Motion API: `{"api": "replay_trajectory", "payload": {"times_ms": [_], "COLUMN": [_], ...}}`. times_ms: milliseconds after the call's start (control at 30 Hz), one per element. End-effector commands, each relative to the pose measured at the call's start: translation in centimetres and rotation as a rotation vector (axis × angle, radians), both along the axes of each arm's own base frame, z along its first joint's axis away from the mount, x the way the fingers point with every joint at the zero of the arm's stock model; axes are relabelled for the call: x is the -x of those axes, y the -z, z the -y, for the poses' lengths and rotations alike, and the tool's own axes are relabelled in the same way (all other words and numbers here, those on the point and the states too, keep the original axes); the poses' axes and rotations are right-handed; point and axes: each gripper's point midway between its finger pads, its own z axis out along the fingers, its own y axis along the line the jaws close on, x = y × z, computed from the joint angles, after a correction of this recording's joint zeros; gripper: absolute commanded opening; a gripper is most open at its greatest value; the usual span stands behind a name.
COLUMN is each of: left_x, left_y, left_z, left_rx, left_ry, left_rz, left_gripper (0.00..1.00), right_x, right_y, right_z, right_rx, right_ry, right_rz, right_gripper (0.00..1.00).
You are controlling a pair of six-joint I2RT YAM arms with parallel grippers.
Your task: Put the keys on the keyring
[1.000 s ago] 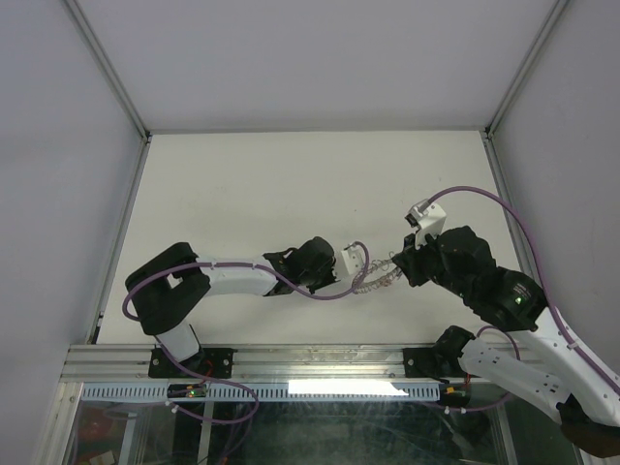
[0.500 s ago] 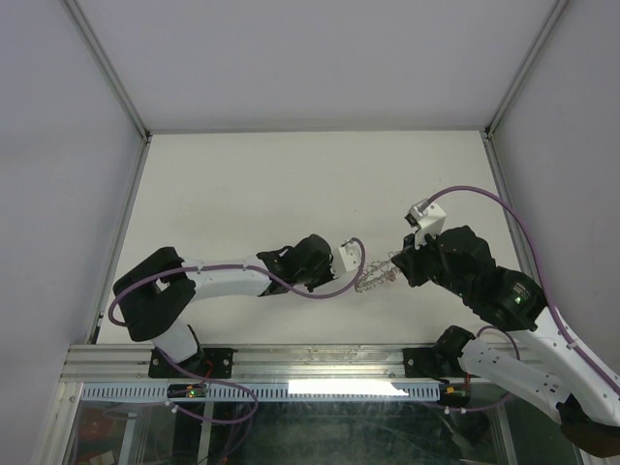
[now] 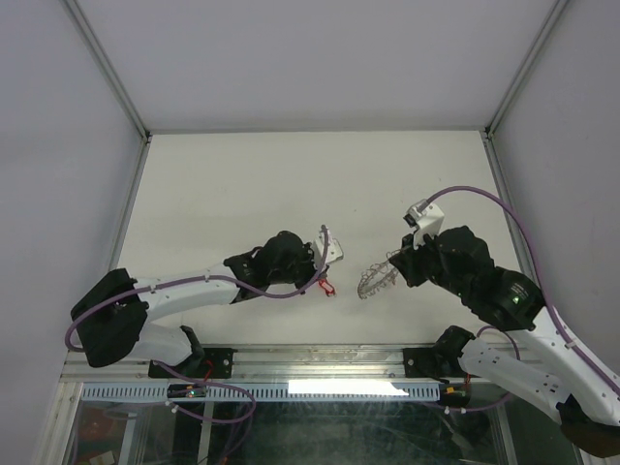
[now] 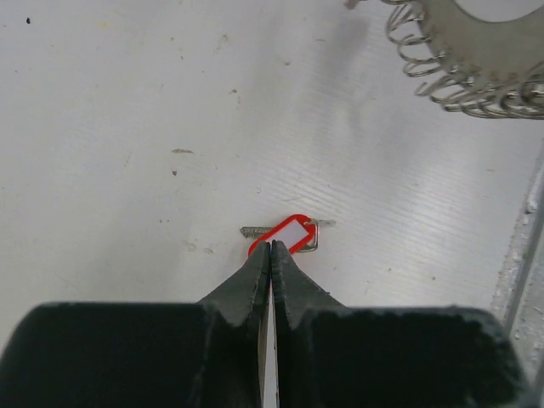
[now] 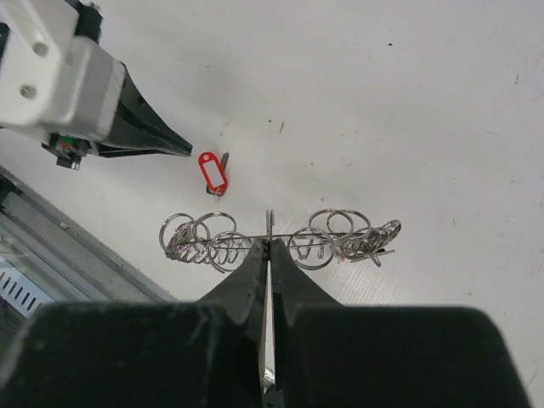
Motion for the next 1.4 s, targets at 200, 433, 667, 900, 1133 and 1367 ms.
{"api": "replay_trajectory", "payload": {"times_ms": [200, 433, 667, 900, 1133, 1367], "left_x": [0.1, 0.5, 1.2, 1.0, -0.2, -0.3], "left_y": [-4.5, -2.6, -1.9, -0.8, 1.9, 2.9], "left_z": [0.1, 1.1, 2.4, 2.9, 3.1, 3.9], "left_rx": [0.243, 0.151, 0.157, 0.164, 0.135, 0.147], "left_ry": [0.015, 0.002, -0.021, 0.232, 0.354, 0.418], "left_rz": [-0.074, -0.096, -0.169, -0.178, -0.203, -0.219], "left_gripper": [0.02, 0.41, 0.48, 0.56, 0.56, 0.59], "right_x": [-0.5, -1.0, -1.9, -1.4, -0.9, -0.7], "right_y": [-1.7, -1.9, -2.7, -2.7, -3.3, -3.3], "right_z": [-1.8, -0.8, 1.9, 1.0, 1.3, 1.4], "right_rx": [-0.071, -0.051, 0.026, 0.004, -0.022, -0.029], "right_ry": [-0.076, -0.014, 0.125, 0.079, 0.082, 0.090], "right_rz": [0.080, 0.092, 0.100, 0.072, 0.072, 0.063], "right_gripper": [0.00, 0.00, 0.00, 0.00, 0.00, 0.00]}}
